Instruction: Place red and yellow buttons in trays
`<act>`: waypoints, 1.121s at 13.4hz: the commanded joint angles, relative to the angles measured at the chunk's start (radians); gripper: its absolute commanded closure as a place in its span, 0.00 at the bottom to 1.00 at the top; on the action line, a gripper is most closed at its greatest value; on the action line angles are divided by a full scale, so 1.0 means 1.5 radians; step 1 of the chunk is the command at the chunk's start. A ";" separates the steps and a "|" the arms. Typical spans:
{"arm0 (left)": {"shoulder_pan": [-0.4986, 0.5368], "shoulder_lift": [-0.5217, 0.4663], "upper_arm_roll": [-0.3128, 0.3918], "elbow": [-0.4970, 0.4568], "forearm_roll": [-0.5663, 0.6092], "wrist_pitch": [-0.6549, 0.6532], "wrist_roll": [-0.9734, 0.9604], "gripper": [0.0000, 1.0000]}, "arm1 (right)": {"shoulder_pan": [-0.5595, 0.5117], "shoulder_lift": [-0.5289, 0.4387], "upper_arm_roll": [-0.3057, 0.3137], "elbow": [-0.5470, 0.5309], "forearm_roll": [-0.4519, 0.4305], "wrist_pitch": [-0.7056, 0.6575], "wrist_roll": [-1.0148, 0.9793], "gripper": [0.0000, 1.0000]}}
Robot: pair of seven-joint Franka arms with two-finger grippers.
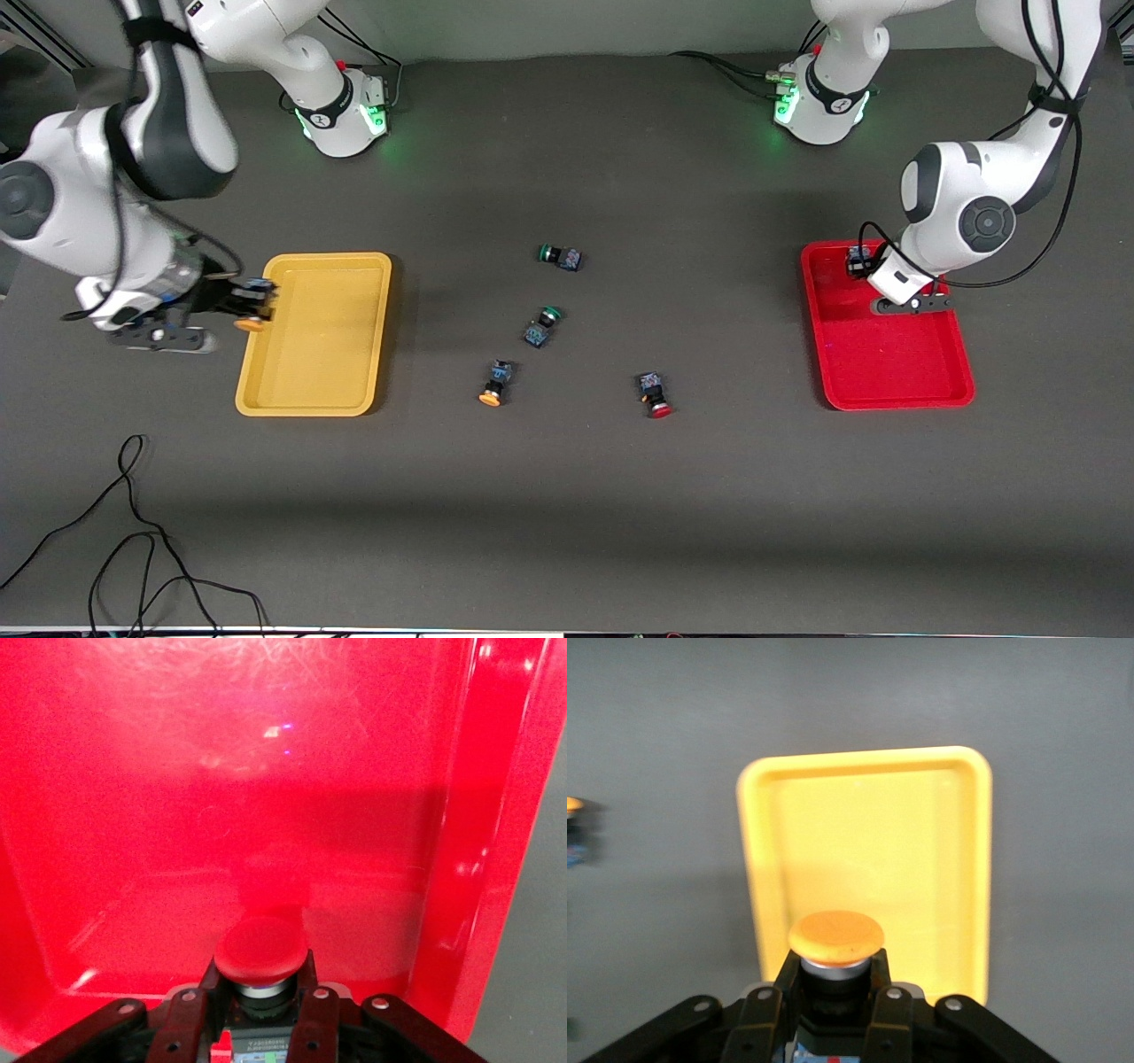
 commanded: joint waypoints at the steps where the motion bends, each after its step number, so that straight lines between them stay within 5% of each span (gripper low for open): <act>1: 0.011 -0.031 -0.009 0.013 0.004 -0.021 -0.001 0.00 | 0.009 0.005 -0.036 -0.136 0.006 0.162 -0.061 0.76; 4: -0.030 -0.039 -0.024 0.163 -0.038 -0.214 -0.005 0.00 | -0.003 0.104 -0.040 -0.201 0.072 0.309 -0.146 0.76; 8: -0.134 0.081 -0.026 0.438 -0.112 -0.411 -0.140 0.00 | 0.003 0.256 -0.034 -0.183 0.373 0.337 -0.412 0.76; 11: -0.219 0.184 -0.026 0.569 -0.117 -0.408 -0.307 0.00 | 0.002 0.271 -0.034 -0.168 0.395 0.332 -0.429 0.72; 12: -0.252 0.247 -0.026 0.641 -0.117 -0.409 -0.378 0.00 | 0.001 0.269 -0.034 -0.157 0.396 0.329 -0.425 0.29; 13: -0.282 0.303 -0.026 0.718 -0.116 -0.410 -0.446 0.00 | -0.002 0.268 -0.035 -0.146 0.396 0.318 -0.417 0.01; 15: -0.328 0.380 -0.026 0.815 -0.114 -0.405 -0.500 0.00 | -0.002 0.258 -0.041 -0.122 0.393 0.266 -0.412 0.00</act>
